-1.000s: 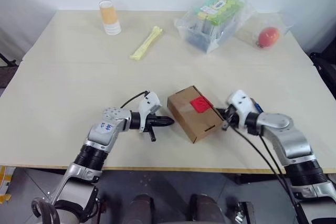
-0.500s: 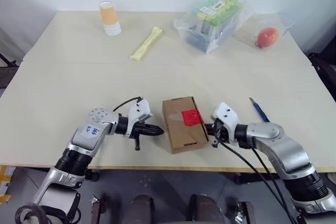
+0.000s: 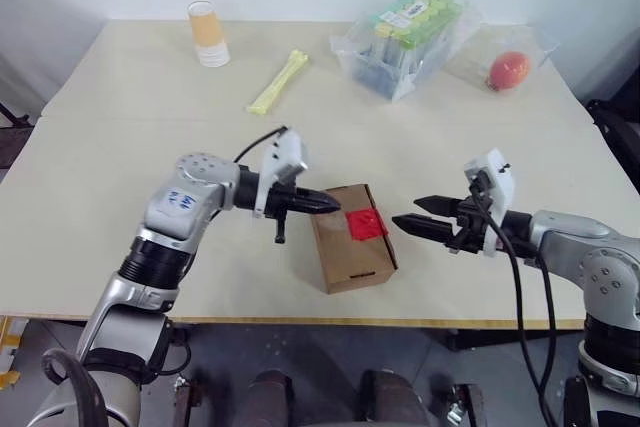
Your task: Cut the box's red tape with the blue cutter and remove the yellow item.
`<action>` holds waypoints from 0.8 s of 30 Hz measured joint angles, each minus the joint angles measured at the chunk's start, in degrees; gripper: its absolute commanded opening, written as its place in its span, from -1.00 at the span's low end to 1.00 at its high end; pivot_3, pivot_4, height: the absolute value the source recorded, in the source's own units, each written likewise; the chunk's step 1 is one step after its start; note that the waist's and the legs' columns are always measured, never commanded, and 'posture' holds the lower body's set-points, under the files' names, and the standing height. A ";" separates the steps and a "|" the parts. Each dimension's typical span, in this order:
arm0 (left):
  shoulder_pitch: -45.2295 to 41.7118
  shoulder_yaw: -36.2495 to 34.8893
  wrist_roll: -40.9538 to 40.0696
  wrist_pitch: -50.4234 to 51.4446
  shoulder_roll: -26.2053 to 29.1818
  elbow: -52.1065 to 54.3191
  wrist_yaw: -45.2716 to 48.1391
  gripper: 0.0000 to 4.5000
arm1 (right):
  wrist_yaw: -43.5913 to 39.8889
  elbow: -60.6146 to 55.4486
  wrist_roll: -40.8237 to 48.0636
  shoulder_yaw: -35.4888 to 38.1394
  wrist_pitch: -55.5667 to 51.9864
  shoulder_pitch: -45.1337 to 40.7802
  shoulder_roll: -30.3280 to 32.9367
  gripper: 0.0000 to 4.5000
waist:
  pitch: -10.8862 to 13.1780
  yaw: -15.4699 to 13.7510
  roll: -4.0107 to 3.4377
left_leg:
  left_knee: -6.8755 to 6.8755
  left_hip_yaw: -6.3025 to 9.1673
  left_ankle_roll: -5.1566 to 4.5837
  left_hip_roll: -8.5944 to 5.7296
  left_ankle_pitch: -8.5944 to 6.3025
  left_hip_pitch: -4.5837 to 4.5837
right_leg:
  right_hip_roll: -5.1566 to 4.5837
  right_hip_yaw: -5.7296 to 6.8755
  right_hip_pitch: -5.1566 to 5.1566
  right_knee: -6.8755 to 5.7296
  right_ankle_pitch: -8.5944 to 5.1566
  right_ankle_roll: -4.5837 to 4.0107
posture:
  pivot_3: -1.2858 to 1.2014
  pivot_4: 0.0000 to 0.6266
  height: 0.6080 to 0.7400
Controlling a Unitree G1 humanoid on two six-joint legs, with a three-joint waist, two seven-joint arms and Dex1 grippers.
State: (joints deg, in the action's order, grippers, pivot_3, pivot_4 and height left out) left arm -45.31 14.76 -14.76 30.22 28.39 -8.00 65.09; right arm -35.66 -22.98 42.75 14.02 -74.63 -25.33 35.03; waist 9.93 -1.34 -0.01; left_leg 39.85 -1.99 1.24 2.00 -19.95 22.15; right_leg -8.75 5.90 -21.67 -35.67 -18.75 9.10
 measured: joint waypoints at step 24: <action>3.15 2.25 2.81 -3.72 -0.56 3.44 -1.72 -1.00 | 2.84 10.02 -5.12 -11.38 9.20 -5.34 2.81 0.97 | -0.14 -0.36 0.10 | 0.19 0.00 -0.03 0.00 0.01 -0.12 | -0.01 -0.06 0.21 -0.05 0.01 -0.01 | 0.03 -0.52 1.00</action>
State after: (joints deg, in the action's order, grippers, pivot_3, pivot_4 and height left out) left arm -42.16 17.02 -11.95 26.50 27.83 -4.56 63.37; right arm -32.82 -12.95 37.63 2.64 -65.43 -30.68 37.84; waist 9.79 -1.69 0.09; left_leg 40.04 -1.99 1.21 2.00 -19.94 22.03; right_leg -8.75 5.84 -21.45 -35.72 -18.74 9.09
